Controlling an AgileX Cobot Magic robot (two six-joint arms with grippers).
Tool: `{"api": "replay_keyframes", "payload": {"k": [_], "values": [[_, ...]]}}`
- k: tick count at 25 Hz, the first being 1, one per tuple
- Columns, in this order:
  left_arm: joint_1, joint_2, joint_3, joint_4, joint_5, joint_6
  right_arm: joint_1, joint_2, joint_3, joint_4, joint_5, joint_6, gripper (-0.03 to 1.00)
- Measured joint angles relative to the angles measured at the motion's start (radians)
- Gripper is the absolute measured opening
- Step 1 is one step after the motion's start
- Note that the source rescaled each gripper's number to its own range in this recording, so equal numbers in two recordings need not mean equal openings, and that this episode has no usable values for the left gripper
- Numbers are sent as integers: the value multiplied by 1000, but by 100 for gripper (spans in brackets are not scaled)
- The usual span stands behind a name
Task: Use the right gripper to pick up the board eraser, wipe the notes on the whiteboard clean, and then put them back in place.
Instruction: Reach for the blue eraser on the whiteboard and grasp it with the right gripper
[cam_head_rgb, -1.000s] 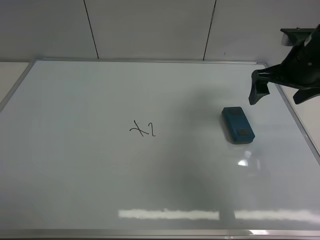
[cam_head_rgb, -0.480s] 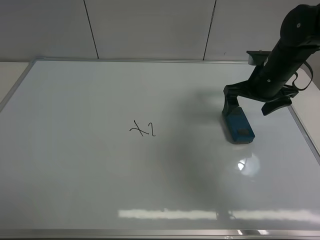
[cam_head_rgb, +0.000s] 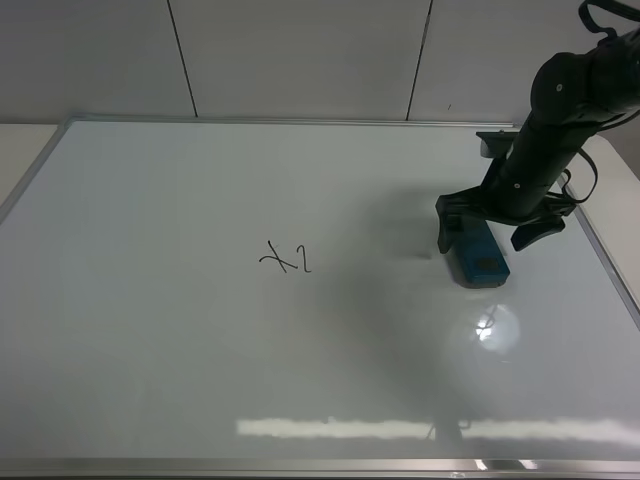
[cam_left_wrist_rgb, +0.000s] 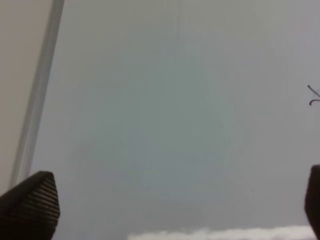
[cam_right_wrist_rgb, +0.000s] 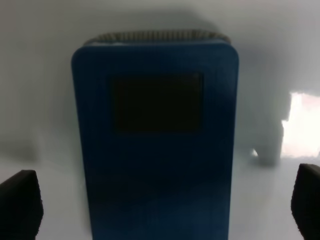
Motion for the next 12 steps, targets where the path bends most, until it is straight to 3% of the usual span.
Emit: {"api": "replay_keyframes", "payload": {"k": [12], "values": [[0, 0, 0, 0, 0, 0, 0, 6, 0, -22, -17, 0, 100]]}}
